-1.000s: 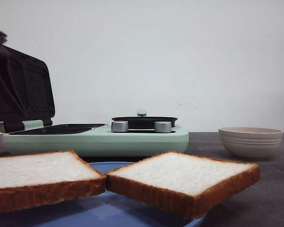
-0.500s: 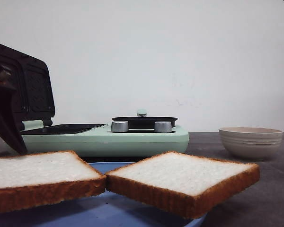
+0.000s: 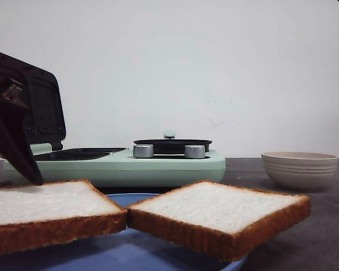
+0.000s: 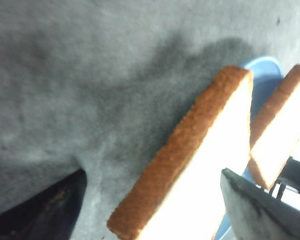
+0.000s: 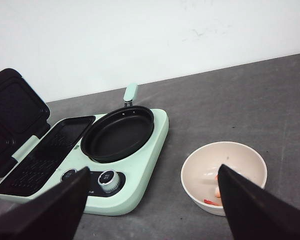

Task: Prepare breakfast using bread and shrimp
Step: 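Lower the left gripper and grasp the bread slice nearest it, then lift the bread slice with the left gripper toward the sandwich press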

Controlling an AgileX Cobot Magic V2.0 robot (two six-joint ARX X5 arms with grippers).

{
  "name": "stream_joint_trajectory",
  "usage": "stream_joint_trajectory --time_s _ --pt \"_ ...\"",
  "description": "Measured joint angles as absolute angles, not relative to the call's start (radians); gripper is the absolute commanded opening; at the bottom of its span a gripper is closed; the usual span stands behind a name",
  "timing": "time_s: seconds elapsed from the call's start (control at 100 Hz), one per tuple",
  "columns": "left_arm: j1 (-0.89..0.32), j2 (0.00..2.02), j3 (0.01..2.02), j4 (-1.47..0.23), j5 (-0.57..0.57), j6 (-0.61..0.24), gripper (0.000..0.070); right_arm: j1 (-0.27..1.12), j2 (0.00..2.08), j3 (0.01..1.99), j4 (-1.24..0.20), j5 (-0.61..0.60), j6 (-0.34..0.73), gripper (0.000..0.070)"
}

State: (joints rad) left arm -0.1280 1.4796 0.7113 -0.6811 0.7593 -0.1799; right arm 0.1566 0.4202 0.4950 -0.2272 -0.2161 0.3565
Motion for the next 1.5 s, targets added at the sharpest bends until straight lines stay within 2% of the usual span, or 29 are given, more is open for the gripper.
stream_joint_trajectory --time_s 0.11,0.21,0.53,0.88,1.04,1.19,1.37,1.5 --pt "-0.131 1.486 0.706 -0.696 0.765 -0.178 0.0144 0.157 0.42 0.495 -0.227 -0.216 0.356 0.0511" --pt "-0.132 1.486 0.706 -0.711 0.771 -0.178 0.0 0.157 0.42 0.495 -0.228 -0.216 0.356 0.051" --pt "-0.134 1.486 0.758 -0.8 0.789 -0.164 0.0 0.157 0.42 0.495 -0.23 -0.216 0.356 0.051" --pt "-0.136 1.48 0.963 -0.975 0.769 -0.064 0.0 0.157 0.42 0.495 -0.254 -0.216 0.356 0.051" --pt "-0.144 1.439 1.037 -0.926 0.836 -0.062 0.0 0.157 0.42 0.495 -0.254 -0.216 0.356 0.051" --pt "-0.147 1.404 1.114 -0.839 0.833 -0.094 0.0 0.157 0.42 0.495 -0.254 -0.216 0.356 0.051" --pt "-0.154 1.402 1.208 -0.73 0.724 -0.161 0.0 0.157 0.42 0.495 -0.254 -0.216 0.357 0.051" --pt "-0.175 1.402 1.261 -0.591 0.612 -0.203 0.0 0.157 0.42 0.495 -0.254 -0.216 0.357 0.051"
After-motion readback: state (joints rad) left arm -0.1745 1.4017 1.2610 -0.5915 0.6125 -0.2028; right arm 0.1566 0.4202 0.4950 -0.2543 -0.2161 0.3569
